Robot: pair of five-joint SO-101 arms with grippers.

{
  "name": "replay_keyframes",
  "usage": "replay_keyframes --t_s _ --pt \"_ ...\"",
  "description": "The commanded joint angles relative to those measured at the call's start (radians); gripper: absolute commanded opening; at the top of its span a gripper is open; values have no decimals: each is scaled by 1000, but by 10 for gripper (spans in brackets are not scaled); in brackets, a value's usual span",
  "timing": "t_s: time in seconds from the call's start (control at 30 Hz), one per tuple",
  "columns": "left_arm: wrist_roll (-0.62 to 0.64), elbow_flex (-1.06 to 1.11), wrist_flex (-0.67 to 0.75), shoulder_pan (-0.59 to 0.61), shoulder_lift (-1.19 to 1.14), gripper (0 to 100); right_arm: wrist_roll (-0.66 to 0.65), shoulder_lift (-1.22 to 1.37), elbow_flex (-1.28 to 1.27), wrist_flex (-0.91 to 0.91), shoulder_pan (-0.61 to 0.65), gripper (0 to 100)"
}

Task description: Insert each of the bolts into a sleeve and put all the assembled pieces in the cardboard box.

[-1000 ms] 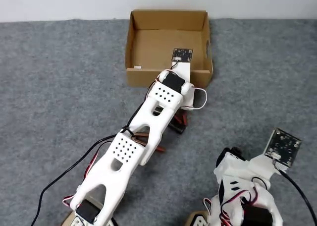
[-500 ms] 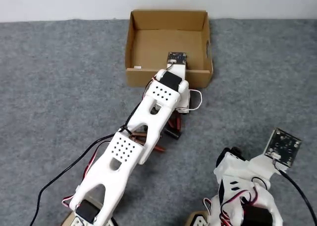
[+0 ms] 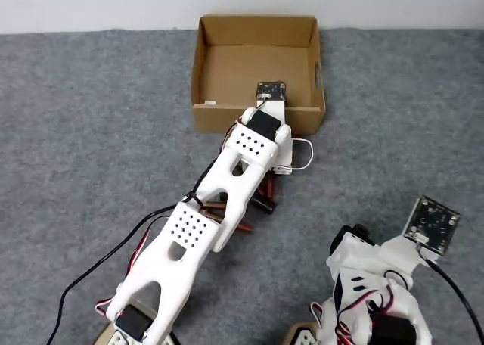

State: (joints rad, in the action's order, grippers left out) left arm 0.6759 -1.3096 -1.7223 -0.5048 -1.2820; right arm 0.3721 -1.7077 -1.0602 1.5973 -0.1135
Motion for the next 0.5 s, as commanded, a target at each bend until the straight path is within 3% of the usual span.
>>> replay_keyframes --t_s 0.0,0.33,0.47 --pt "3 -7 -23 12 6 6 -9 -2 5 -21 -2 8" --pt "-63 -371 -37 -32 31 5 -18 -2 44 -13 -1 8" --pt "-109 -358 -37 -58 170 5 -66 -2 54 -10 -1 8"
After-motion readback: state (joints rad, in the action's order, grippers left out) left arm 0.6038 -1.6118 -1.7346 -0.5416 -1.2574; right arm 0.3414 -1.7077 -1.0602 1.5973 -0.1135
